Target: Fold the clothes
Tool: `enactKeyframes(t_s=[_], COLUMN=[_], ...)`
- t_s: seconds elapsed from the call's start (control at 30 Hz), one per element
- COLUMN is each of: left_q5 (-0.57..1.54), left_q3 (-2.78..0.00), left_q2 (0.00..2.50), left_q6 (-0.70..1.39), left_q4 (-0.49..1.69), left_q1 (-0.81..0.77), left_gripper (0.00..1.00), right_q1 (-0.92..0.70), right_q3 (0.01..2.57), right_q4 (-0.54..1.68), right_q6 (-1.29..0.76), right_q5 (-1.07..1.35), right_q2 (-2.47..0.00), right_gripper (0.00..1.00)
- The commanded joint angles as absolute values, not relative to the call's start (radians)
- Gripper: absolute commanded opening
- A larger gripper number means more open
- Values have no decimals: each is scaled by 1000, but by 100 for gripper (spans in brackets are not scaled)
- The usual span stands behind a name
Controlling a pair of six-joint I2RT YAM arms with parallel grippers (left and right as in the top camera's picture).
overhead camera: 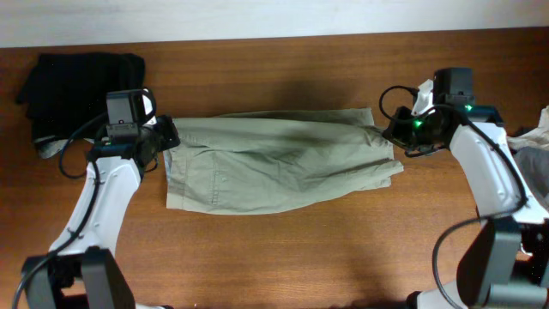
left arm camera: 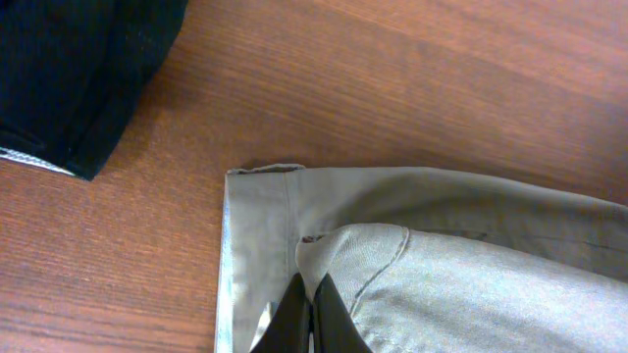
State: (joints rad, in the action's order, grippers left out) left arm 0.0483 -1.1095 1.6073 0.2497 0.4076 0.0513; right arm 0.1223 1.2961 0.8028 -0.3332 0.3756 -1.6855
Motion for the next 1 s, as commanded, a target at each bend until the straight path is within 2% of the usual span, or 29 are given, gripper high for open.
enactKeyframes(t_s=[0.0,0.13,0.2,0.23,0.27,0.3,0.33,0.37,0.4,0.47,0.5,0.57,0.6,0.63,0.67,0.7,0.97], left_q5=[-38,-49,-49,-50,-50,-50,-50,-49,-49,-50,-50,-49,-49,-42,-28,-2,72], left_q3=[-1131,-1131,-1131,-1131,-1131,-1134,-1145,-1160,-1181,-1229,-1246,-1252,-1252,-1252,-1251,-1245,-1140], left_q2=[1651,1681,1694,1698,1698,1695,1688,1678,1662,1606,1570,1498,1468,1454,1447,1451,1678], left_q6=[230,230,230,230,230,229,229,218,189,128,113,110,110,110,110,110,110], left_q4=[353,295,278,269,260,250,250,256,265,302,325,361,393,422,466,507,501], left_q1=[53,53,53,53,53,53,55,55,55,55,55,55,54,53,51,44,-63], left_gripper=[1,1,23,34,51,78,95,99,99,99,99,99,95,75,22,1,1], right_q1=[118,118,118,118,118,118,119,120,120,118,118,118,118,118,118,118,32], right_q3=[1315,1315,1315,1315,1315,1317,1324,1340,1370,1436,1480,1534,1544,1544,1543,1539,1412], right_q4=[749,677,650,637,618,594,577,571,574,604,643,720,749,785,819,851,757], right_q6=[-330,-330,-330,-329,-329,-329,-329,-321,-295,-224,-182,-130,-118,-108,-108,-108,-81], right_q5=[355,355,355,355,355,359,359,363,364,363,362,361,362,362,361,361,358], right_q2=[-1724,-1749,-1758,-1758,-1757,-1750,-1742,-1731,-1712,-1670,-1642,-1600,-1586,-1571,-1570,-1578,-1747], right_gripper=[4,4,6,40,59,65,71,75,79,97,99,99,99,88,44,4,4])
